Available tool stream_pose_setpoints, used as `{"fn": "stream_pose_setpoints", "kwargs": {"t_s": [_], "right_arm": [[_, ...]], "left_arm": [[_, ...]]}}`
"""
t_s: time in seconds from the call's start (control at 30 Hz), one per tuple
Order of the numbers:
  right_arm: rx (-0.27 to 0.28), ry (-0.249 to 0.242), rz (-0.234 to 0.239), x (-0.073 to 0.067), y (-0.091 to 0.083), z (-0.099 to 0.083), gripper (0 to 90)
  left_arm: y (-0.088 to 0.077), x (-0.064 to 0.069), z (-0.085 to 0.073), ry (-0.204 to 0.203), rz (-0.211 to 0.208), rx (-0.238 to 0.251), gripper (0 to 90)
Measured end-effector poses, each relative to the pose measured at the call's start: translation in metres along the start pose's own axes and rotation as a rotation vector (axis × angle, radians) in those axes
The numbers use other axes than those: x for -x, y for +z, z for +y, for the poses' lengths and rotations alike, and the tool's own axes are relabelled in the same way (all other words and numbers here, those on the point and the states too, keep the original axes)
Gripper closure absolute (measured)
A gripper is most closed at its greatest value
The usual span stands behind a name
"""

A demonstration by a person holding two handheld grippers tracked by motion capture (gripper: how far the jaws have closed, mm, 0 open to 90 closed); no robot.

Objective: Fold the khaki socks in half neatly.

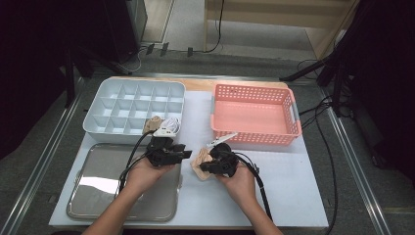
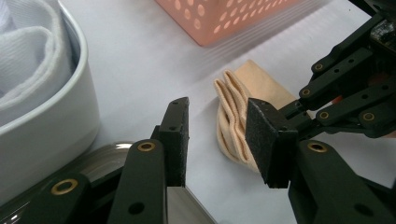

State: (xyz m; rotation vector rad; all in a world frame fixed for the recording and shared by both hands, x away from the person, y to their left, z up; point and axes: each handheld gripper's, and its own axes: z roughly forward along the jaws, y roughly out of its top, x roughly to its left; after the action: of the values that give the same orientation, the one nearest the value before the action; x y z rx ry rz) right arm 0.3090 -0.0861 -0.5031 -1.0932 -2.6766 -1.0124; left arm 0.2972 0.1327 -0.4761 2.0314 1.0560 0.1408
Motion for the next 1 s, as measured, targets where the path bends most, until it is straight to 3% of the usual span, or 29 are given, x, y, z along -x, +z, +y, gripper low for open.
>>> {"fn": "stream_pose_setpoints", "kwargs": {"t_s": [0.13,0.53,0.8,1.0], "right_arm": [[0.019,0.011,0.004,0.002,-0.007,0.0,88.2],[0.089,0.088,-0.059,0.025,-0.046,-0.011,90.0],[0.075,0.117,-0.089,0.031,-0.048,-0.021,90.0],[0.062,0.137,-0.094,0.034,-0.046,-0.026,90.0]], "left_arm": [[0.002,0.002,0.001,0.006,-0.007,0.002,61.3],[0.012,0.016,0.011,0.044,-0.047,-0.01,65.1],[0.029,0.027,0.011,0.077,-0.087,-0.051,70.6],[0.04,0.032,0.005,0.091,-0.09,-0.092,70.9]]}}
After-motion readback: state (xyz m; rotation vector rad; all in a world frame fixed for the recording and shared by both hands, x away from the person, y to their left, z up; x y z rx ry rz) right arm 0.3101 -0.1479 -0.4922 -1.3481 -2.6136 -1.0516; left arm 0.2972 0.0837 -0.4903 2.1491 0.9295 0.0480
